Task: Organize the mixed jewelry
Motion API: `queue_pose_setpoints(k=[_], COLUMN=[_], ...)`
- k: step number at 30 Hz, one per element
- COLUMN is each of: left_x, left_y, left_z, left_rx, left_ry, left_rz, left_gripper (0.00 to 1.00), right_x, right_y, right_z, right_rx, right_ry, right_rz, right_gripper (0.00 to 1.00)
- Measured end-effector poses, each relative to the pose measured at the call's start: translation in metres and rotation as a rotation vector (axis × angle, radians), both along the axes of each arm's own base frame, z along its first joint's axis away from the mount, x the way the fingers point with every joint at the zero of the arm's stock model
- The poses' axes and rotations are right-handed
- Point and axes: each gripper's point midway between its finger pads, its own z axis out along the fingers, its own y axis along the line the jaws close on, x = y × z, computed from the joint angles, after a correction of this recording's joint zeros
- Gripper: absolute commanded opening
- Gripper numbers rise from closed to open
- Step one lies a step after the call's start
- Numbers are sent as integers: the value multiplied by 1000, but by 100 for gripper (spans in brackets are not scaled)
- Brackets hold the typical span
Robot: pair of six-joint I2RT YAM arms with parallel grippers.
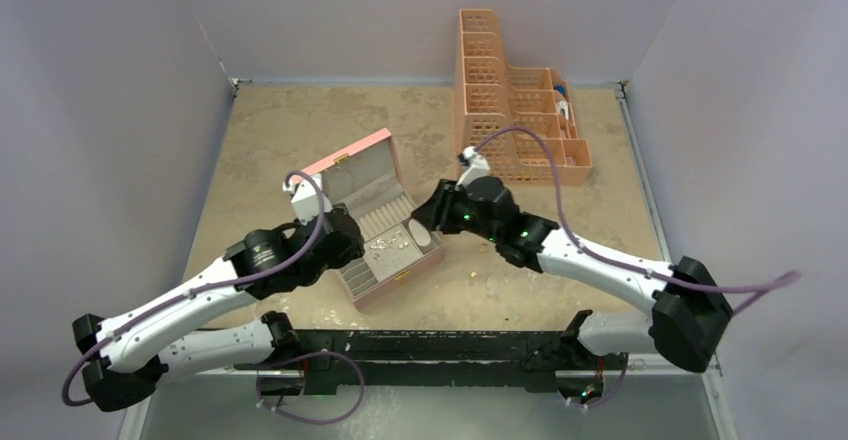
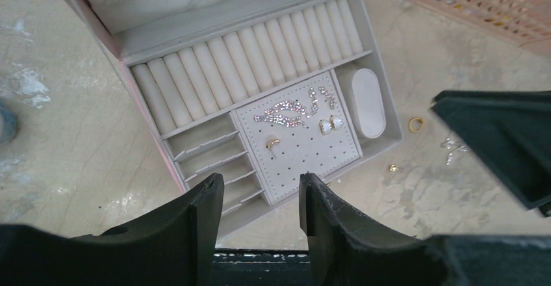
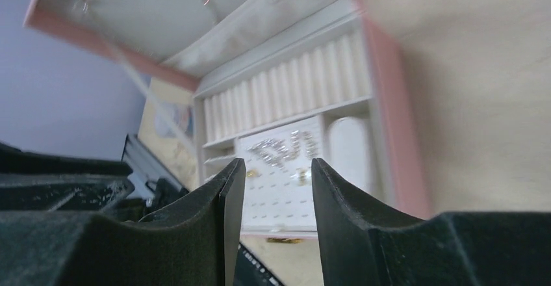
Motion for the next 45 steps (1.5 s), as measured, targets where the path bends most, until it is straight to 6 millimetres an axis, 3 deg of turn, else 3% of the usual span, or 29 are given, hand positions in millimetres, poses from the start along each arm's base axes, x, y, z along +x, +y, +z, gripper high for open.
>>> queue_pose_setpoints(k=[5,10,17,21,32,45], left_x=[-2,-4,-8,-10,-12,-12], left_y=[10,16,23,25,29,28], left_z=[12,21,20,13,6,-3], left_rx=[-66,-110,-136,-127,-121,-90], left_ry=[-46,-76,-93,-86,-83,-62], left_rz=[31,48,48,47,48,47], left_gripper=[53,50,47,47,46,46], right_x=[-34,-63,-72,-69,-56,-58], right_y=[59,93,108,116,115,112], right_z=[-8,-41,-74,-71,-76,-79], right_rx=[-82,-195,-339,-354,-432,-464], right_ry=[43,122,186,181,169,182], right_rz=[108,147,111,79,-18,-20], right_gripper=[47,46,44,43,33,13])
